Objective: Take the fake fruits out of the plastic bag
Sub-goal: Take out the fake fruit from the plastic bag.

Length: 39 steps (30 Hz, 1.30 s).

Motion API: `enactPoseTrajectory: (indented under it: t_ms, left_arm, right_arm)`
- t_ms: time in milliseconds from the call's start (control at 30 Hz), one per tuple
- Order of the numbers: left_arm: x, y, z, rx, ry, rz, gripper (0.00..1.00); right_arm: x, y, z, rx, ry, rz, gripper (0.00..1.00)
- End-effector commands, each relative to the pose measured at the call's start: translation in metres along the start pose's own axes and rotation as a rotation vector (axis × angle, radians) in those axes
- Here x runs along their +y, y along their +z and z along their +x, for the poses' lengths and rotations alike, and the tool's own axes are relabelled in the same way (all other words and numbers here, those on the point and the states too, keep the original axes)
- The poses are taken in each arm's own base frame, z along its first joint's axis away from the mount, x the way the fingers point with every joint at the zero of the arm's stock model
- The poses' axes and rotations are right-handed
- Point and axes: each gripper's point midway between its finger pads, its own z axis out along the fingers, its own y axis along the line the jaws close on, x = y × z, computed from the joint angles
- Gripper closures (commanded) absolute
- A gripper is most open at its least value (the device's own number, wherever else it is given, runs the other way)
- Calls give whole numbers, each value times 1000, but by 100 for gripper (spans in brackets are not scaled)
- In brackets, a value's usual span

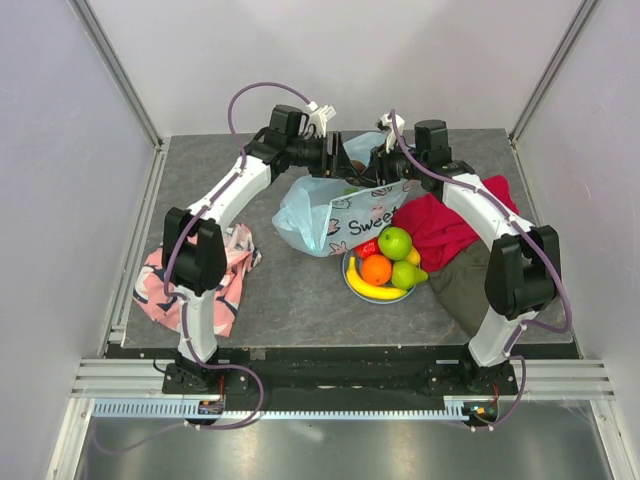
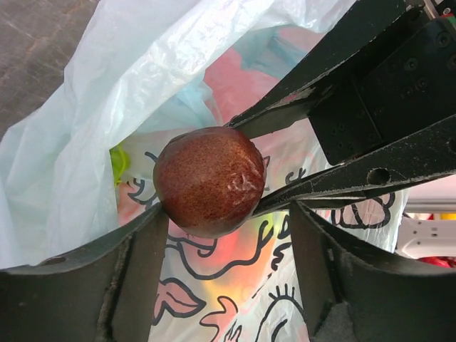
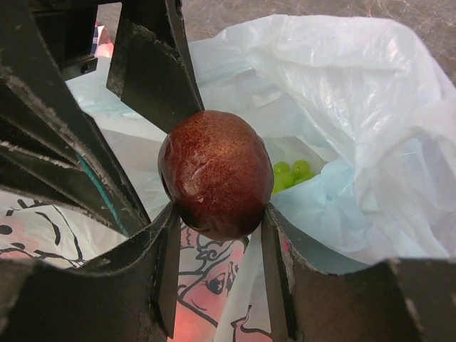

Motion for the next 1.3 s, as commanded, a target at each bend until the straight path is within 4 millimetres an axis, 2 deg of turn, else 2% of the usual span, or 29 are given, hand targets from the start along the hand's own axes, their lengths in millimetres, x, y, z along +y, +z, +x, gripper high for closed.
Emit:
enactPoseTrajectory:
  t_ms: [0, 200, 400, 467, 500, 533, 600, 633, 700, 767, 800, 900, 967, 1033, 1067, 1100, 1133, 1167, 1200, 1233, 1267]
  left_arm:
    - [-14, 7, -17, -48, -7, 85, 33]
    - [-10, 6, -22, -75, -86, 111, 31]
    - [-7, 9, -19, -75, -136, 115, 37]
    - [-3, 11, -19, -80, -142, 102, 49]
    - [-2, 11, -20, -84, -139, 94, 59]
    - [1, 10, -19, -83, -147, 76, 87]
    - [3, 7, -24, -97, -135, 59, 92]
    - [1, 5, -25, -97, -128, 60, 98]
    - [-1, -3, -33, -111, -74, 60, 98]
    - [-6, -20, -52, -145, -9, 47, 98]
    - [-7, -27, -60, -163, 48, 40, 98]
    - [-32, -55, -84, -205, 178, 74, 98]
    - [-72, -78, -95, -229, 246, 158, 98]
    - [-105, -95, -94, -231, 284, 233, 98]
    - [-131, -109, -93, -246, 329, 263, 98]
    - [-146, -119, -89, -250, 355, 282, 98]
    - [-150, -120, -77, -229, 353, 293, 98]
    - [-177, -137, -68, -238, 425, 324, 98]
    - [-180, -138, -52, -199, 419, 323, 98]
    - [-175, -134, -30, -152, 412, 316, 98]
    - [-182, -131, -12, -125, 501, 321, 98]
  right_arm:
    - [32, -6, -19, -37, -66, -90, 68]
    - [38, -7, -15, -20, -89, -93, 67]
    - [47, -7, -12, -7, -116, -102, 67]
    - [51, -7, -11, -4, -119, -109, 67]
    - [51, -7, -11, -3, -123, -105, 67]
    - [52, -6, -10, 1, -124, -105, 67]
    - [45, -6, -9, 7, -118, -70, 63]
    - [43, -6, -7, 12, -110, -52, 52]
    - [33, -8, -4, 23, -112, -9, 36]
    - [18, -16, 3, 54, -113, 36, 12]
    - [15, -20, 8, 75, -105, 43, 3]
    - [-7, -29, 18, 105, -62, 94, 2]
    - [-26, -28, 26, 118, -3, 141, 2]
    - [-40, -19, 27, 121, 17, 169, 2]
    - [-43, -15, 29, 121, 19, 171, 2]
    - [-53, -7, 26, 112, 28, 185, 2]
    - [-59, -3, 23, 108, 36, 198, 2]
    - [-66, 0, 18, 101, 37, 222, 2]
    - [-69, 1, -1, 68, 21, 233, 2]
    - [-74, 5, -4, 65, 22, 240, 2]
    - [-75, 4, -12, 50, 12, 245, 2]
